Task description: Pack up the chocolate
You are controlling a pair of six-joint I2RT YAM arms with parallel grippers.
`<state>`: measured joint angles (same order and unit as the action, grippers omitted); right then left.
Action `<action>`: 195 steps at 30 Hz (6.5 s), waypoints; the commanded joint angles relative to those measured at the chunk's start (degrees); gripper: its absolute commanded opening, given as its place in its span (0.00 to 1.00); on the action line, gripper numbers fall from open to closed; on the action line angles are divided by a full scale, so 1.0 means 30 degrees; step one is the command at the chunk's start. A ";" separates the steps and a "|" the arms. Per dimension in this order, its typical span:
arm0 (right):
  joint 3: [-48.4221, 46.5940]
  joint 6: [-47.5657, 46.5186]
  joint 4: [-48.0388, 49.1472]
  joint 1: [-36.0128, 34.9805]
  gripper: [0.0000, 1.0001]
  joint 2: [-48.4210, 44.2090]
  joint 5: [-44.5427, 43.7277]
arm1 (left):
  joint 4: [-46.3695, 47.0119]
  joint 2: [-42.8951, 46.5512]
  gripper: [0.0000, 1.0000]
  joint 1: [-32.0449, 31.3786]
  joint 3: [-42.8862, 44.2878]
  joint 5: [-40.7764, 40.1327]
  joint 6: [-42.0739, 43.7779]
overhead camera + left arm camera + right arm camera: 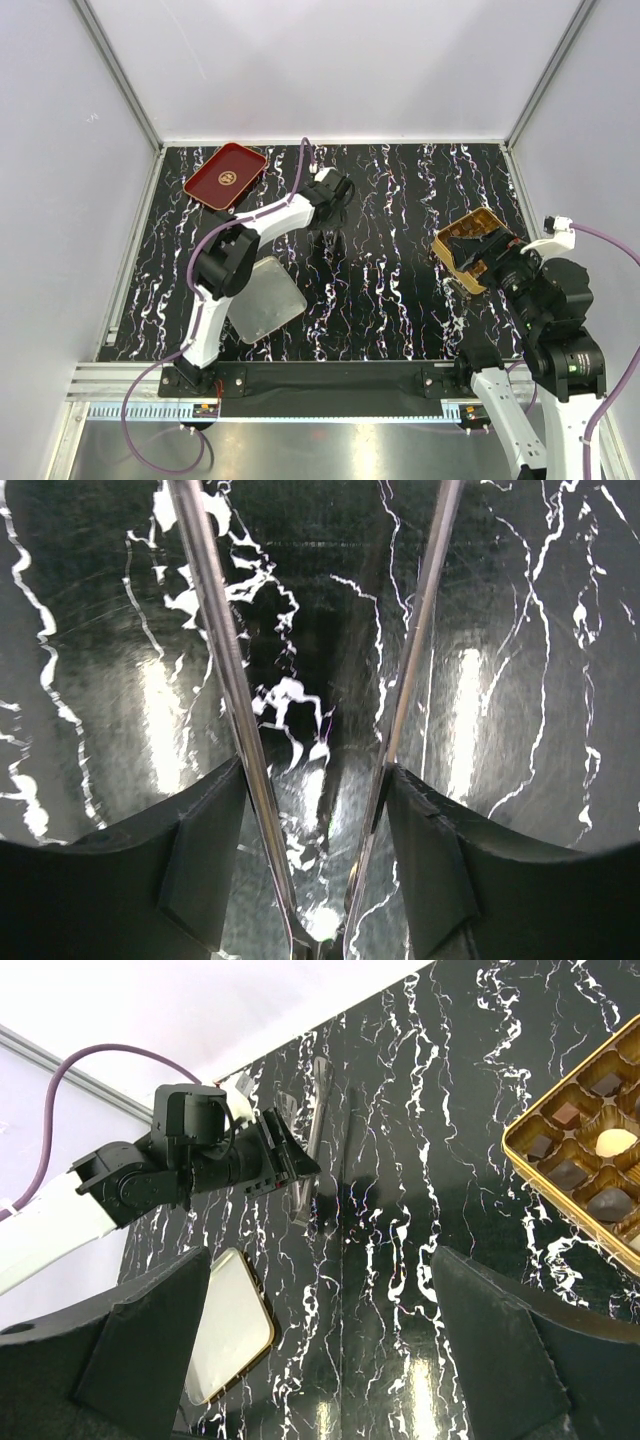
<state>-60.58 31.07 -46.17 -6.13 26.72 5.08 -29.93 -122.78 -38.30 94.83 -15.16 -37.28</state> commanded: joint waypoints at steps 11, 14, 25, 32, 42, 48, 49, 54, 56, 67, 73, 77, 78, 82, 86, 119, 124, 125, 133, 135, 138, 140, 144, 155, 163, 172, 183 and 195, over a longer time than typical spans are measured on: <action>0.0212 -0.0308 0.0947 -0.0124 1.00 0.0322 -0.0200 | 0.1101 -0.0382 0.77 0.0170 0.0764 0.0834 -0.1520; 0.0212 -0.0162 0.0948 -0.0095 1.00 0.0293 -0.0083 | 0.1071 -0.0178 0.83 0.0141 0.0618 0.0834 -0.1549; -0.1602 0.0189 -0.0048 -0.0124 1.00 0.2369 -0.0025 | -0.0157 0.5260 0.99 0.0199 0.0531 0.0279 -0.0233; 0.0588 0.1097 0.1091 -0.0124 0.99 0.6031 0.3403 | 0.1599 1.1421 0.99 0.1778 -0.4240 0.1639 0.1259; 0.3492 0.0572 0.1330 -0.0767 0.98 0.6474 0.1472 | -0.3621 1.3092 0.81 0.2078 -0.8604 0.0834 0.2789; 0.3815 0.0424 0.0948 -0.2842 0.97 0.7089 0.0065 | -0.3351 1.2603 0.77 0.0437 -1.0602 0.0336 0.1763; 0.3815 0.0541 0.0977 -0.3226 0.97 0.7176 -0.0139 | -0.3410 1.2336 0.76 0.0318 -1.0632 0.0394 0.1646; 0.3757 0.1039 0.1445 -0.5688 0.96 0.8288 -0.1606 | -0.2244 1.1544 0.72 -0.0356 -1.1510 0.1126 0.0328; 0.3786 0.1040 0.1766 -0.6392 0.96 0.8933 -0.1987 | -0.1977 1.1017 0.70 -0.0328 -1.1657 0.1185 -0.0229; 0.4488 0.0776 0.2238 -0.7185 0.95 0.8176 -0.1869 | -0.0394 0.8087 0.56 -0.0386 -1.2448 0.1713 -0.1578; 0.4636 0.0805 0.2499 -0.7185 0.96 0.7501 -0.1259 | -0.0071 0.8231 0.24 -0.0415 -1.2566 0.2179 -0.1521; 0.4461 0.0602 0.3085 -0.7156 0.96 0.7412 -0.0027 | -0.0480 0.9079 0.05 -0.0386 -1.1748 0.3613 -0.0731; 0.4257 0.0397 0.3231 -0.7185 0.97 0.7383 0.0208 | -0.0626 0.9719 0.01 -0.0386 -1.1542 0.4081 -0.0526; 0.3407 -0.0539 0.4983 -0.7185 0.98 0.7120 0.1582 | -0.0716 1.2532 0.00 -0.0415 -1.0373 0.7969 0.0965; 0.3200 -0.2850 0.8644 -0.7185 0.98 0.6476 0.3050 | -0.1561 1.5258 0.00 -0.0386 -0.8761 1.0731 0.2286; -0.3451 -2.9604 0.3701 -0.7156 0.86 1.3797 1.9167 | -0.3471 2.0595 0.00 -0.0415 -0.8669 2.1194 0.6156; -0.3362 -3.0130 0.3819 -0.7127 0.86 1.4412 1.9980 | -0.2973 2.0070 0.00 -0.0386 -0.8699 2.2071 0.6127; -0.3363 -3.0132 0.3819 -0.7126 0.86 1.4472 2.0160 | -0.2972 1.9952 0.00 -0.0386 -0.8612 2.2161 0.6127; -0.3596 -3.0541 0.4171 -0.7185 0.86 1.5760 2.1039 | -0.2885 1.9072 0.00 -0.0386 -0.8435 2.2748 0.6332; -0.3947 -3.1009 0.3531 -0.7185 0.86 1.6198 2.1506 | -0.2854 1.8955 0.00 -0.0386 -0.8319 2.2923 0.6477; -0.4241 -3.1742 0.2505 -0.7214 0.84 1.6696 2.2122 | -0.2884 1.8692 0.00 -0.0415 -0.7968 2.3128 0.6741; -0.4416 -3.2208 0.1976 -0.7331 0.78 1.7077 2.2358 | -0.2854 1.8457 0.00 -0.0386 -0.7791 2.3100 0.6888; -0.4944 -3.3296 -0.0045 -0.7332 0.51 1.7751 2.3119 | -0.3235 1.7930 0.00 -0.0211 -0.7265 2.2924 0.7327; -0.4070 -2.7691 0.3370 -0.7332 0.00 1.8603 2.5521 | -0.2035 1.7198 0.19 0.3773 -0.5187 2.0526 0.5045; -0.1691 -1.4696 1.4338 -0.7332 0.00 1.7724 2.2362 | -0.3851 1.5439 0.48 0.6109 0.0379 1.2091 0.2703; -0.5003 -0.6646 1.0647 -0.6953 0.00 1.8955 1.4428 | -0.1947 1.4975 0.73 0.8139 0.2170 1.0439 0.2200; -0.1899 -0.2066 0.8305 0.3174 0.00 1.5265 1.1283 | -0.0015 1.1316 0.83 0.4252 -0.0672 1.2583 0.3313; 0.0095 -0.1743 0.5785 1.2909 0.00 1.4764 1.4859 | 0.7042 0.5105 0.74 0.0204 0.0383 1.4982 0.2203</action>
<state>-60.45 24.60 -26.20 30.04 71.29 44.07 -21.56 -104.42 -35.94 93.41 25.54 -29.32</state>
